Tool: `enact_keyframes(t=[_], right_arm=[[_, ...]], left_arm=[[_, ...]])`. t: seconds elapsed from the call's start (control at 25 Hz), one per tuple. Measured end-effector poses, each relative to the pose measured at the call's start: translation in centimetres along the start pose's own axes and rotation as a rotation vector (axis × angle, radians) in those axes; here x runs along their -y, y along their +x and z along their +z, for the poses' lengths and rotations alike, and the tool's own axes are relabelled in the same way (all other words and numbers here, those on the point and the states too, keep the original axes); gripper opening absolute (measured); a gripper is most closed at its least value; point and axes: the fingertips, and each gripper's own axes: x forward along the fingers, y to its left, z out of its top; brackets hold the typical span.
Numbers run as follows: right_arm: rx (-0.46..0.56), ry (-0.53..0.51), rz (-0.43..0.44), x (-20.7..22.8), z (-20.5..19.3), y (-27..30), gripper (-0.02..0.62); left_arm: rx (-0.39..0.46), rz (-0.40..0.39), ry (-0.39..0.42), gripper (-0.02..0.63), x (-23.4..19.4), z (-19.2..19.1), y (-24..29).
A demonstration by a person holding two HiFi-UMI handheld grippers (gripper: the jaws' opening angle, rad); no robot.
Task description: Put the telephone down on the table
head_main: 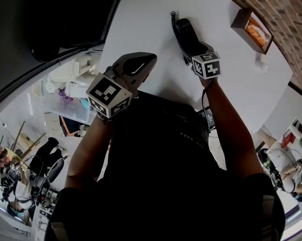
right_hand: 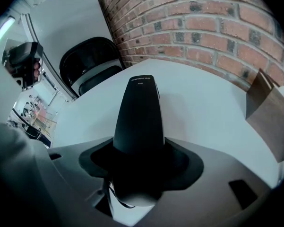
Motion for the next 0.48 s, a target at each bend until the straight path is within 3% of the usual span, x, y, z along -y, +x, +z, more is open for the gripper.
enact_keyframes(t=[0.48], right_arm=[[-0.001,-0.035,-0.057,-0.26,-0.12,0.29,0.276]], left_arm=[[0.036,-0.016,-0.024,0.008,0.68,0.27,-0.25]])
